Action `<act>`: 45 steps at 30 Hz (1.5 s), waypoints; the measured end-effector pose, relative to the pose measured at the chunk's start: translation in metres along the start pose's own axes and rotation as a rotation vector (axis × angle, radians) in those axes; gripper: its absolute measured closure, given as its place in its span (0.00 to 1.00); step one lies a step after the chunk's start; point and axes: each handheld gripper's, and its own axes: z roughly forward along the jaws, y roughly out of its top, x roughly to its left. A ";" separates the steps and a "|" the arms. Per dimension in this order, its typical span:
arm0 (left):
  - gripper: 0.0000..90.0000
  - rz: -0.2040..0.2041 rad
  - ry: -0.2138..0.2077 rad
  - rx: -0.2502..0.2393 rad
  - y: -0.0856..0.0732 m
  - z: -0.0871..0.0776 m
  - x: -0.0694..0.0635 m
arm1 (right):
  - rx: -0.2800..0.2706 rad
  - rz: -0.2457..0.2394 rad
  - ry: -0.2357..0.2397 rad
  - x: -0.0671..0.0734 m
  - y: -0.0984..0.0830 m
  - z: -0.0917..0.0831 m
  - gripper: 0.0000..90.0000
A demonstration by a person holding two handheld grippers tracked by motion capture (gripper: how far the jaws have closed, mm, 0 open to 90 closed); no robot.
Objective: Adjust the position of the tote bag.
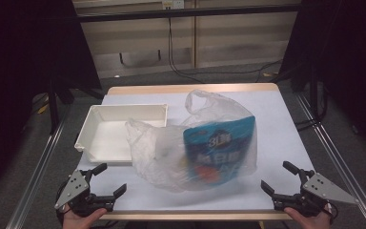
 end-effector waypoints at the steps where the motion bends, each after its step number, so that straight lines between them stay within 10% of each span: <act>1: 0.06 -0.002 -0.006 -0.003 0.000 0.000 0.000 | 0.003 -0.002 -0.002 0.000 0.000 0.000 0.07; 31: 0.19 0.010 -0.056 -0.001 0.015 0.010 -0.003 | 0.050 0.033 0.107 -0.011 0.019 0.001 0.60; 45: 0.31 0.032 -0.094 0.005 0.039 0.036 0.004 | 0.079 0.007 0.156 -0.019 0.047 0.005 0.65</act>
